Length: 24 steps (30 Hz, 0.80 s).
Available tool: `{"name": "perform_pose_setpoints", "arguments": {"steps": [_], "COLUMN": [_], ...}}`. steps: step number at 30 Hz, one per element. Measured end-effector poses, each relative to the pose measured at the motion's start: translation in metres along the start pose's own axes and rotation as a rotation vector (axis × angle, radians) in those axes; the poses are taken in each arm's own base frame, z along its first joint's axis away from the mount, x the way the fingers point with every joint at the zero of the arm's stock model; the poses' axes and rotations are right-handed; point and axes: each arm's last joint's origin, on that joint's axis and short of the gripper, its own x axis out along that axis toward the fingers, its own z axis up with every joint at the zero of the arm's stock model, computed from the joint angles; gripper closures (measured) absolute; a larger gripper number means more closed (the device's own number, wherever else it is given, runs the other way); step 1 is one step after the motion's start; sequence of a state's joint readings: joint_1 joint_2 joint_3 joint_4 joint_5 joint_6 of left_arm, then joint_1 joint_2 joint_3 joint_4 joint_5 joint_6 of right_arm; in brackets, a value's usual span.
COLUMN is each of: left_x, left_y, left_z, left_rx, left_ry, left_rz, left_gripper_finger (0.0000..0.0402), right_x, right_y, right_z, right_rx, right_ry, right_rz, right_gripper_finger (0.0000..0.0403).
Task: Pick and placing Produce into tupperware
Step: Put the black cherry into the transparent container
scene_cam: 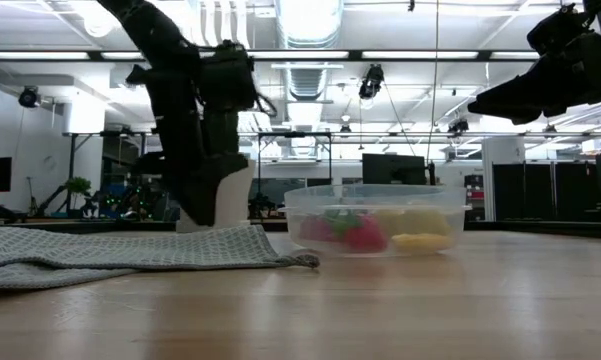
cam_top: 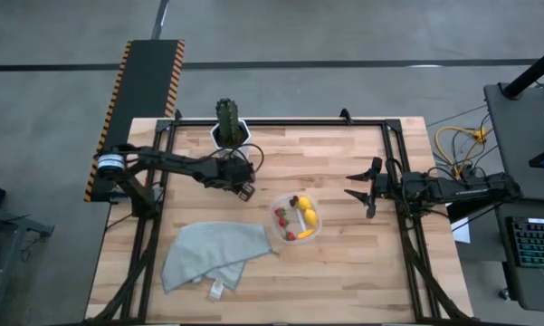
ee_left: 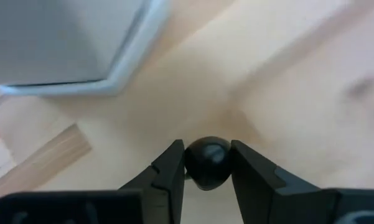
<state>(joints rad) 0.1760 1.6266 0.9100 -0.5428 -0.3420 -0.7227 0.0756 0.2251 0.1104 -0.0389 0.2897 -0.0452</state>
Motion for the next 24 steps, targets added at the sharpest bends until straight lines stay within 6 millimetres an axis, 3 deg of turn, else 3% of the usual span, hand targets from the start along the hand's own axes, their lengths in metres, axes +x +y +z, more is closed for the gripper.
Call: {"name": "perform_pose_setpoints", "arguments": {"steps": [16,24], "left_x": [-0.082,-0.108], "left_y": [-0.058,-0.085], "left_z": [0.026,0.036], "left_rx": [0.247,0.34], "left_ry": [-0.146,-0.27], "left_rz": [-0.308,-0.435], "left_gripper_finger": [0.0316,0.0316], "right_x": [0.0,0.0], "right_y": [0.0,0.0], "right_z": [0.002,0.002], "right_rx": [0.002,0.006], "right_ry": [-0.019,-0.022], "right_rz": [-0.002,-0.001], "right_gripper_finger": [0.0209,0.0209]}}
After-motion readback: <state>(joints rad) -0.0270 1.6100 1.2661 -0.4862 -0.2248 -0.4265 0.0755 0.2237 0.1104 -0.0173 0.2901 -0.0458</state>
